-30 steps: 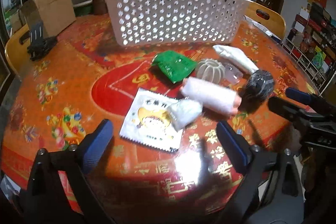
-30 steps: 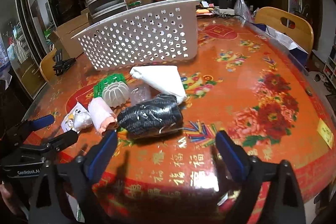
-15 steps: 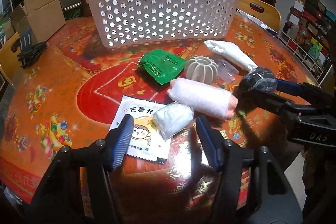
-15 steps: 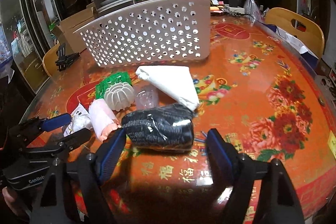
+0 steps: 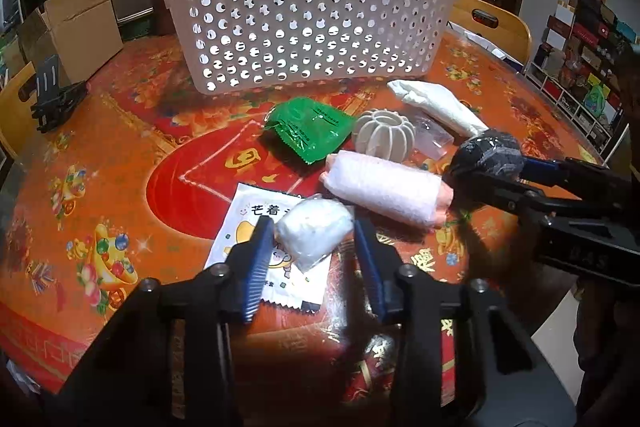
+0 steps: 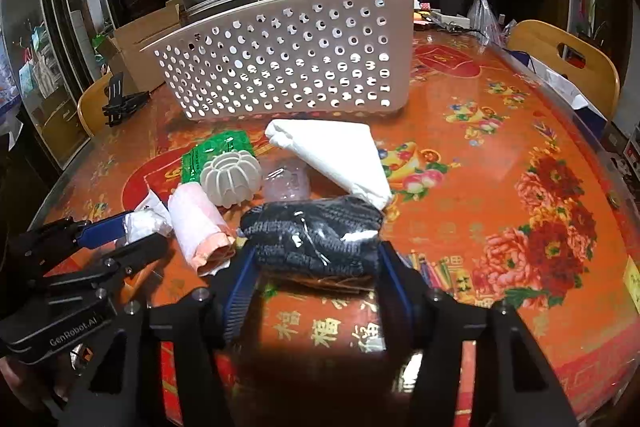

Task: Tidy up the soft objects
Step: 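Reach the right gripper to the black rolled sock bundle and grasp it, then carry the black bundle into the white basket and open the right gripper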

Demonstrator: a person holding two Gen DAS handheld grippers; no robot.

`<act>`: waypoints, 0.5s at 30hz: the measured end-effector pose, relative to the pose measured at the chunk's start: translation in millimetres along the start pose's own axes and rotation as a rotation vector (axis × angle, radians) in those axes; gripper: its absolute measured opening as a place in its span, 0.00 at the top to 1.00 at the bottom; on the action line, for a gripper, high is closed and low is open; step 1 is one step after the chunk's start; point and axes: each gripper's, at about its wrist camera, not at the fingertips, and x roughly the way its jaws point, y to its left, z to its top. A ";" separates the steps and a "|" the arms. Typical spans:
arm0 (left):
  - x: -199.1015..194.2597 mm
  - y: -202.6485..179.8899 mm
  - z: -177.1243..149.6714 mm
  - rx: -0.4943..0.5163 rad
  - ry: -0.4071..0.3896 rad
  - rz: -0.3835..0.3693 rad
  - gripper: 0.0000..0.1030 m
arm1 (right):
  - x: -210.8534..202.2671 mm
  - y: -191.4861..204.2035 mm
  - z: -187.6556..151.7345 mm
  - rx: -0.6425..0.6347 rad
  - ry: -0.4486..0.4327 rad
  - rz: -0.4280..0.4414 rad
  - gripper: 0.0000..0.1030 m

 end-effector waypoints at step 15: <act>-19.3 1.5 8.2 -0.002 -0.056 -0.012 0.65 | -23.5 -2.7 10.4 -0.003 -0.069 -0.010 0.45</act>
